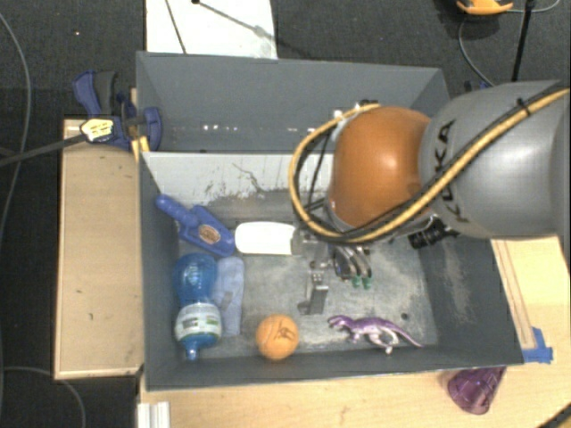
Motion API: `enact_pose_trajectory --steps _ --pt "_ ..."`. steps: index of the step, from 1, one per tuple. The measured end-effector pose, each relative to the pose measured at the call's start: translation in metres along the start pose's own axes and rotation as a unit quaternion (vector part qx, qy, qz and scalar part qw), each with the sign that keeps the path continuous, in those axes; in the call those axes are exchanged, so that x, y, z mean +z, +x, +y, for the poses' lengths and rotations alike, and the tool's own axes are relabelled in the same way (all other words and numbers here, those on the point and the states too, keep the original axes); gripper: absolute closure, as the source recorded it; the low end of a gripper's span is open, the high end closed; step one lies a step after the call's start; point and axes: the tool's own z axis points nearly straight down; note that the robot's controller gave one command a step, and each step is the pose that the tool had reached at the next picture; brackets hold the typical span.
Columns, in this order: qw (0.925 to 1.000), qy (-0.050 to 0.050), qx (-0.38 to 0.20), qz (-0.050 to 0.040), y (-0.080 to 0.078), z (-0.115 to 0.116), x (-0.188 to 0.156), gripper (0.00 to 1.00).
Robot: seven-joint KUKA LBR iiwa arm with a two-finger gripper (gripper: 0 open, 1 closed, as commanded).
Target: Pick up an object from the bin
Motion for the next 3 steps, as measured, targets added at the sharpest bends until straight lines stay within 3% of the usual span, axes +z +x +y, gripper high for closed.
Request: enact_pose_trajectory --steps 1,2,3 --pt "1.0000 -0.001 0.002 -0.0039 -0.002 -0.001 -0.005 0.00" --pt "0.9989 0.000 -0.046 -0.0075 0.006 0.002 0.008 0.00" --pt "0.9842 0.000 -0.177 -0.0053 0.024 0.003 0.057 0.00"
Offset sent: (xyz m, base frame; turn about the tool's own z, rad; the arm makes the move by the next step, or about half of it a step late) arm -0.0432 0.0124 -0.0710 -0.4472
